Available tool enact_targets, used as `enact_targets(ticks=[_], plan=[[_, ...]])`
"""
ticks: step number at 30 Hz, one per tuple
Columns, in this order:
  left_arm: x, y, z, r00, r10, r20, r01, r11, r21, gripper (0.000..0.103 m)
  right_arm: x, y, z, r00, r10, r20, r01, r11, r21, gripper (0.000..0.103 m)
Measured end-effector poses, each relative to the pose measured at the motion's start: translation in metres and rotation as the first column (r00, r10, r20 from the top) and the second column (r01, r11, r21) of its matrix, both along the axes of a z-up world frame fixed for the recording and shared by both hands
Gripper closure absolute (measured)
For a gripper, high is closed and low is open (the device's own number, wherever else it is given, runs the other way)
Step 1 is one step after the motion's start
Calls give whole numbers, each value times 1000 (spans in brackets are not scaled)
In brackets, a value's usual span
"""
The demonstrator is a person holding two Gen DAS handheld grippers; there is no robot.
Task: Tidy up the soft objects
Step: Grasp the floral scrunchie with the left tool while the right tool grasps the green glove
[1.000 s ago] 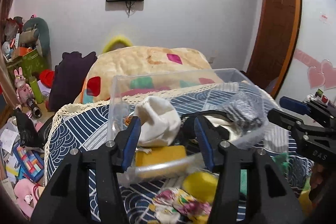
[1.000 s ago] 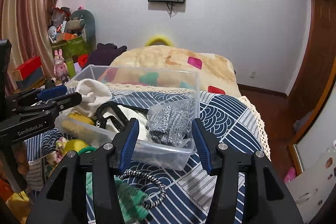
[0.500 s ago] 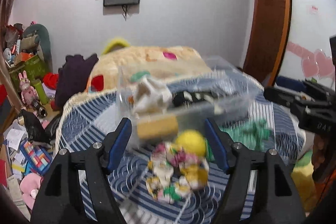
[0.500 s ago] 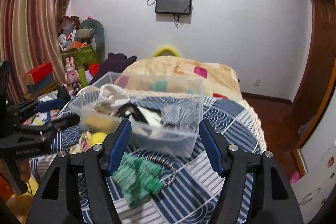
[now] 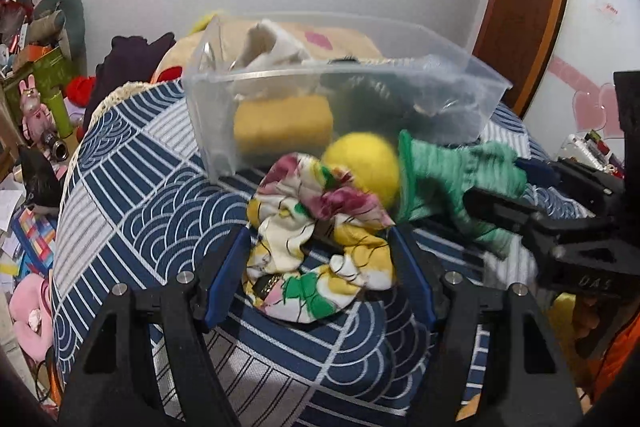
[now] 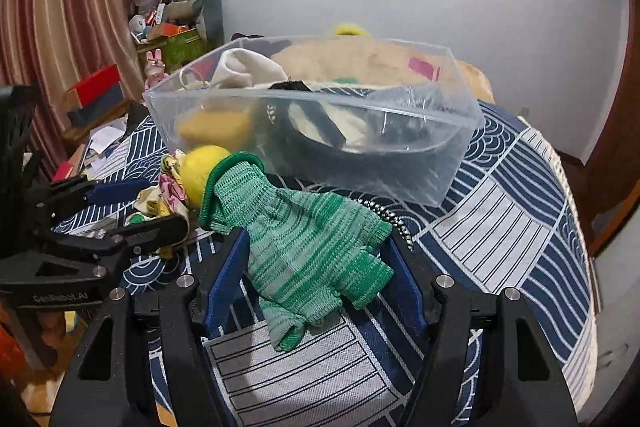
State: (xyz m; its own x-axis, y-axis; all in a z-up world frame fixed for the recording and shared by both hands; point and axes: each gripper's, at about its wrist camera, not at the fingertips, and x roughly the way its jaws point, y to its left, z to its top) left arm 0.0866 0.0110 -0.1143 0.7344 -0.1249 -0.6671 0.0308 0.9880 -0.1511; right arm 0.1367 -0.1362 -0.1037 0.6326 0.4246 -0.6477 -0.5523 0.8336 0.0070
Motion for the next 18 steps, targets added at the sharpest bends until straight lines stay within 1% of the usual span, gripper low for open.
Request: enact_targets(ticks=[1, 3, 4, 5, 6, 8, 9, 10, 11, 14, 17, 18], plan=[[0, 1, -2, 1000, 2, -3, -2, 1000, -4, 32, 1, -1, 0, 1000, 1, -11, -1, 1000, 7, 39], [-3, 2, -6, 1000, 9, -7, -10, 1000, -14, 32, 2, -4, -2, 1000, -2, -27, 3, 1000, 17, 43], [-4, 3, -7, 1000, 11, -3, -11, 1000, -13, 32, 3, -5, -3, 999, -5, -34, 6, 1000, 20, 47], [-6, 4, -7, 1000, 13, 2, -13, 1000, -8, 32, 2, -5, -3, 999, -7, -38, 8, 1000, 20, 53], [-8, 6, -8, 1000, 12, 4, -12, 1000, -4, 33, 2, -6, -4, 999, -11, -36, 12, 1000, 19, 56], [-11, 7, -8, 1000, 13, 10, -13, 1000, 2, 42, 1, -6, -3, 999, -4, -39, 5, 1000, 25, 71], [-13, 8, -9, 1000, 12, 14, -13, 1000, 12, 45, 0, -7, -3, 999, 4, -43, -3, 999, 33, 74], [-14, 8, -9, 1000, 11, 16, -12, 1000, 22, 51, -2, -7, -2, 999, 12, -45, -10, 999, 37, 77], [-16, 9, -9, 1000, 9, 18, -10, 1000, 28, 59, -3, -6, -1, 999, 12, -39, -10, 999, 34, 78], [-19, 11, -7, 1000, 0, 19, 0, 1000, 25, 73, -8, -8, 2, 1000, 1, -8, -1, 1000, 23, 81], [-21, 13, -4, 1000, -6, 27, 5, 1000, 23, 80, -12, -15, 7, 1000, -8, 1, 8, 999, 37, 81], [-23, 13, -1, 999, -8, 37, 7, 1000, 28, 80, -12, -18, 10, 1000, -12, 6, 12, 999, 44, 81]])
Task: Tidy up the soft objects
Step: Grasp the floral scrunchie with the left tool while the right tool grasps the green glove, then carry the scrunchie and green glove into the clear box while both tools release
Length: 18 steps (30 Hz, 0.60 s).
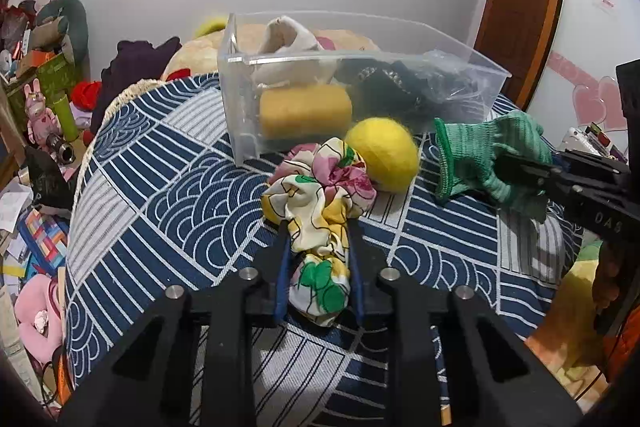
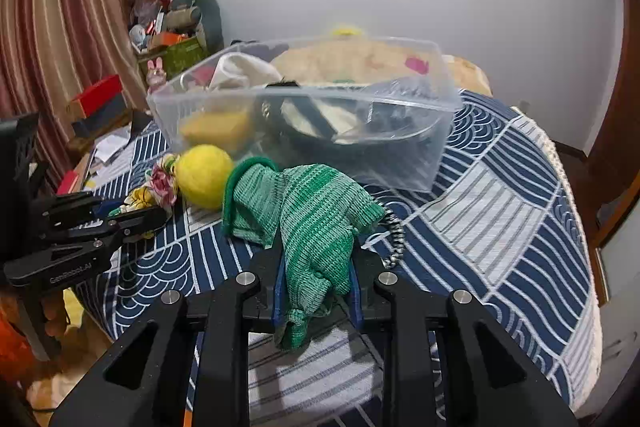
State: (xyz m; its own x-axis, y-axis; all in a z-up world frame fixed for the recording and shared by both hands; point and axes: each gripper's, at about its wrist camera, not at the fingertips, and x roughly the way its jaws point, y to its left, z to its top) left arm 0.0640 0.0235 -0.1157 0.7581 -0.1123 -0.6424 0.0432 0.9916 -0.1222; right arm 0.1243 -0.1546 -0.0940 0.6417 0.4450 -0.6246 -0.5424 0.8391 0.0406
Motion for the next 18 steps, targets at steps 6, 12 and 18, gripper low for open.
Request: enact_targets(ticks=[6, 12, 18], plan=[[-10, -4, 23, 997, -12, 81, 11, 1000, 14, 82, -3, -14, 12, 999, -32, 32, 31, 999, 44, 81], [-12, -6, 54, 986, -18, 164, 15, 1000, 16, 82, -4, -22, 29, 996, -52, 66, 46, 995, 84, 81], [-3, -5, 75, 973, -3, 230, -2, 1000, 21, 82, 3, -23, 53, 991, -72, 113, 58, 991, 123, 81]])
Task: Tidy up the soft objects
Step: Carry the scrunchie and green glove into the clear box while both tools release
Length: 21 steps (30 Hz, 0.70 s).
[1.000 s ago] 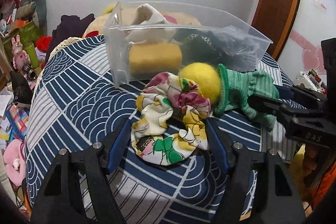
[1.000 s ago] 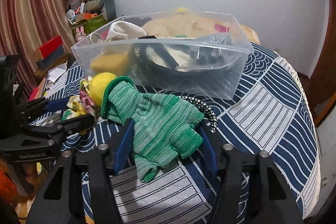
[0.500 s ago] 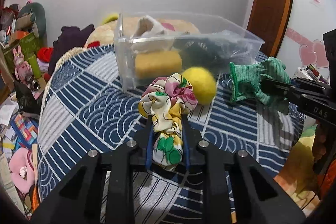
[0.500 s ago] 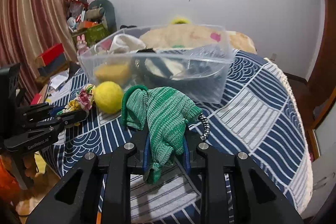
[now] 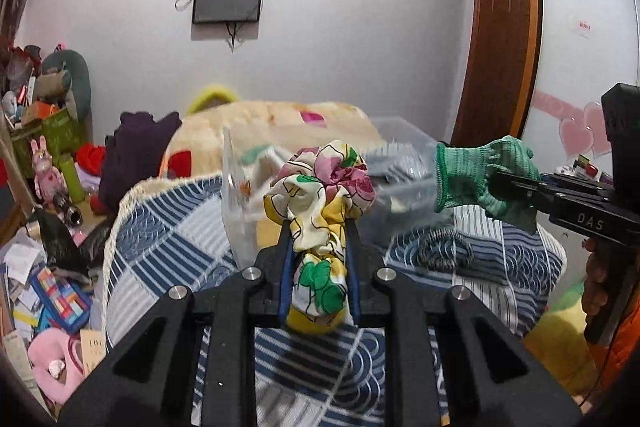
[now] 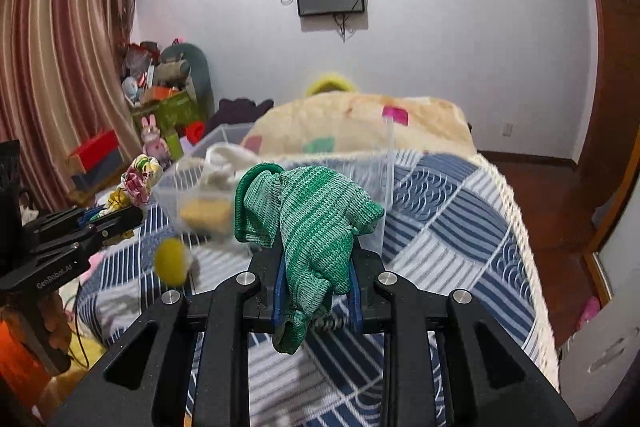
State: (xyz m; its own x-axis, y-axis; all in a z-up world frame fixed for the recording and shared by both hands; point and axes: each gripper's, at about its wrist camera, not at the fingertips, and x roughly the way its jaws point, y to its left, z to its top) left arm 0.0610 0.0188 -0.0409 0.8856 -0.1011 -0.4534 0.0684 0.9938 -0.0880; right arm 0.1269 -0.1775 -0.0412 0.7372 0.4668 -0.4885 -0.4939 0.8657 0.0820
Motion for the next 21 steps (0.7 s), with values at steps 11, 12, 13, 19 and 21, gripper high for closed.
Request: enact_targets(ticks=[11, 12, 13, 19, 21], plan=[[38, 12, 19, 998, 46, 46, -45, 999, -19, 81, 26, 24, 27, 996, -24, 81, 22, 1000, 22, 81], [41, 13, 18, 998, 49, 44, -48, 999, -23, 81, 28, 27, 28, 996, -22, 84, 21, 1000, 20, 81], [46, 14, 17, 998, 53, 36, -52, 998, -28, 81, 32, 32, 29, 996, -22, 86, 20, 1000, 18, 81], [71, 12, 6, 998, 62, 4, -62, 998, -19, 81, 47, 56, 24, 997, -3, 76, 4, 1000, -9, 81], [80, 11, 1, 998, 58, -9, -58, 998, -16, 81, 53, 65, 19, 998, 5, 59, -3, 1000, -27, 81]])
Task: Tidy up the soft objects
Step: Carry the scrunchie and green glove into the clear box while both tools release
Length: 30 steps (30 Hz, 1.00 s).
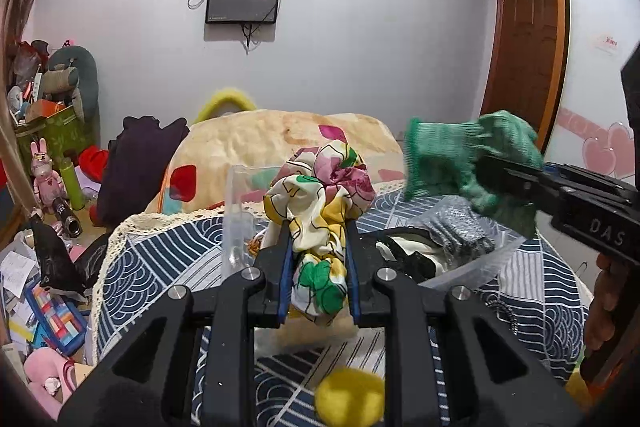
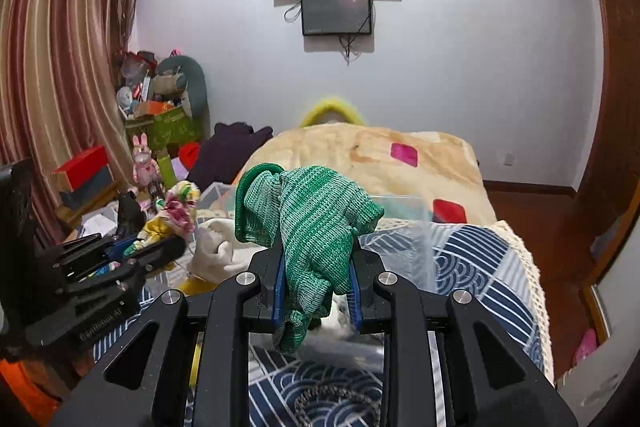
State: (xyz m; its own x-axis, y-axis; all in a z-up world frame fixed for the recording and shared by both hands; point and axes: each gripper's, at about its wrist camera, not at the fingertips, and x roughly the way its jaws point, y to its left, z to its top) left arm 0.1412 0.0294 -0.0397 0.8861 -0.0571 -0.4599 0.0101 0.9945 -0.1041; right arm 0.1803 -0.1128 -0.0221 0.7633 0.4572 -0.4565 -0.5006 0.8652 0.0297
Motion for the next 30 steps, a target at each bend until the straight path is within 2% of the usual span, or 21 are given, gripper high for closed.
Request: enact_targets(ticks=[7, 12, 15, 20, 24, 30], plan=[[26, -4, -15, 997, -31, -67, 31, 999, -10, 81, 25, 19, -21, 997, -6, -73, 1, 998, -64, 81], [39, -5, -23, 996, -16, -93, 18, 999, 26, 81, 40, 22, -32, 990, -4, -142, -8, 997, -83, 81], [40, -6, -24, 995, -20, -98, 24, 999, 40, 74, 43, 20, -36, 986, -15, -169, 1, 996, -85, 79], [38, -6, -23, 995, -21, -101, 23, 1000, 15, 51, 39, 13, -38, 984, -16, -177, 1, 997, -83, 65], [35, -3, -24, 994, -18, -112, 18, 1000, -3, 51, 29, 10, -35, 988, -13, -155, -3, 995, -102, 60], [25, -2, -19, 994, -18, -107, 17, 1000, -12, 50, 12, 6, -27, 995, -10, -102, -3, 992, -124, 40]])
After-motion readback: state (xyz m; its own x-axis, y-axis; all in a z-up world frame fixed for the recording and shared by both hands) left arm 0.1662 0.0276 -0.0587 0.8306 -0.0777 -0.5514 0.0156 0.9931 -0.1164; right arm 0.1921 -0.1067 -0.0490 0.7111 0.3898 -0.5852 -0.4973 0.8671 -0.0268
